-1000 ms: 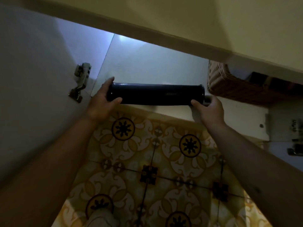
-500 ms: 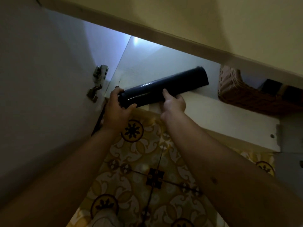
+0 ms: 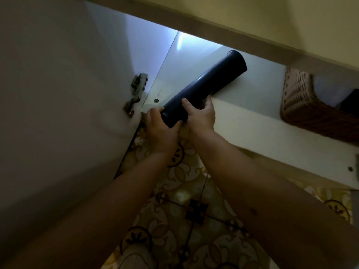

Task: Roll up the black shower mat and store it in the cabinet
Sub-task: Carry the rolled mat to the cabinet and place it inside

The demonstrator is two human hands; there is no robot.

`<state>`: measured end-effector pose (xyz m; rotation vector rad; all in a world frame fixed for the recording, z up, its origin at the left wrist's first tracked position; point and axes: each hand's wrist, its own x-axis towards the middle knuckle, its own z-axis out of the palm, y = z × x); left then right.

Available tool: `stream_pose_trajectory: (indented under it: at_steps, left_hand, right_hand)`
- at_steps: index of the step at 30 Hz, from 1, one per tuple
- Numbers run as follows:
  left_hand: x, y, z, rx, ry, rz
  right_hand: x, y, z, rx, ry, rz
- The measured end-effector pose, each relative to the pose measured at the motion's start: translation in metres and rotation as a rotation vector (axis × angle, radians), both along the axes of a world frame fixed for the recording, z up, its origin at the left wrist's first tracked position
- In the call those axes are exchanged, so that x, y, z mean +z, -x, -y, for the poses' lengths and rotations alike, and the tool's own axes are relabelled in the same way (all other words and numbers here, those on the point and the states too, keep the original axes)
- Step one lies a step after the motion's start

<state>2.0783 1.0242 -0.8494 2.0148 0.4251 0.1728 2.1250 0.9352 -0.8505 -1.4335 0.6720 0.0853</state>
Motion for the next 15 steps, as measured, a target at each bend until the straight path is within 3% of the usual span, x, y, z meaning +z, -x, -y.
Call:
stream_pose_trajectory:
  at_steps: [6,15]
  left_hand:
    - [0.001,0.006,-0.006,-0.011,0.026,0.039]
    - [-0.004,-0.015,-0.012,0.091,-0.052,0.005]
  right_hand:
    - [0.002,-0.018,-0.002,0.055,-0.213,0.017]
    - [0.007,-0.046,-0.021,0.314,-0.193,0.023]
